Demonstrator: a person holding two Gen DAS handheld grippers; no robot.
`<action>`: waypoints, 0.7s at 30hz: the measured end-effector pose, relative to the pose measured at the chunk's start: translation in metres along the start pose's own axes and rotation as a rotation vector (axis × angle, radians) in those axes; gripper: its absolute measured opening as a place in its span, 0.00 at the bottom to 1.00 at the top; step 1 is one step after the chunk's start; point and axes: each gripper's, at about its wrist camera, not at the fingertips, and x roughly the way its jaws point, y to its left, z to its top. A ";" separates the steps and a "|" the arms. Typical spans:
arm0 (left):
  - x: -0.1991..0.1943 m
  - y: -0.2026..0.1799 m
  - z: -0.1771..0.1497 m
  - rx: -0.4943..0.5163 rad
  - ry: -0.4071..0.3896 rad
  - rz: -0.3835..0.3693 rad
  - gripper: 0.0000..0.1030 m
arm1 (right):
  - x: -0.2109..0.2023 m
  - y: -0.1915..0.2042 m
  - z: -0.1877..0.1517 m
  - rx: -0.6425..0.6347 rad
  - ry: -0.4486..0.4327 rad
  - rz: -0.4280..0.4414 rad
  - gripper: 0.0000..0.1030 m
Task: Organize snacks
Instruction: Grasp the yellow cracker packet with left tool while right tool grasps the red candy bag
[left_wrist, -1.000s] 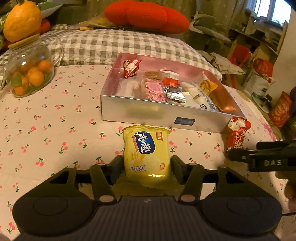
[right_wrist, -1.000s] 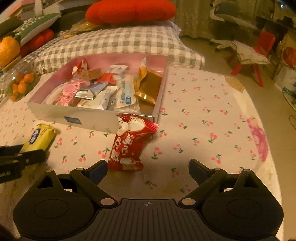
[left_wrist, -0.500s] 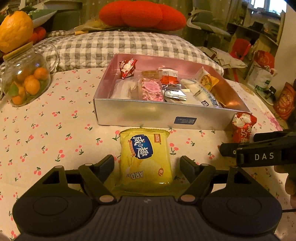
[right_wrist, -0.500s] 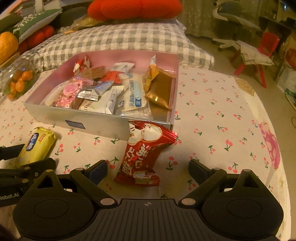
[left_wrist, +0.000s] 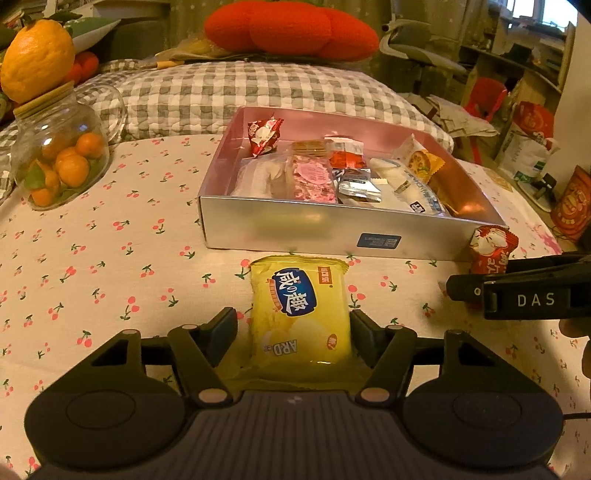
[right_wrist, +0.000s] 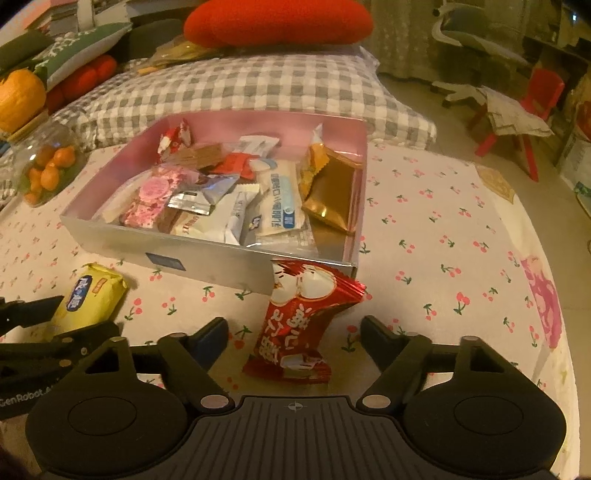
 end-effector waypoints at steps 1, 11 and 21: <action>0.000 0.001 0.000 -0.003 0.001 0.000 0.58 | 0.000 0.000 0.000 -0.001 0.000 -0.001 0.65; -0.001 0.006 0.003 -0.035 0.006 0.009 0.49 | -0.004 -0.005 0.005 0.033 -0.007 0.005 0.29; -0.002 0.008 0.005 -0.048 0.017 0.005 0.46 | -0.009 -0.001 0.007 0.030 0.023 0.065 0.23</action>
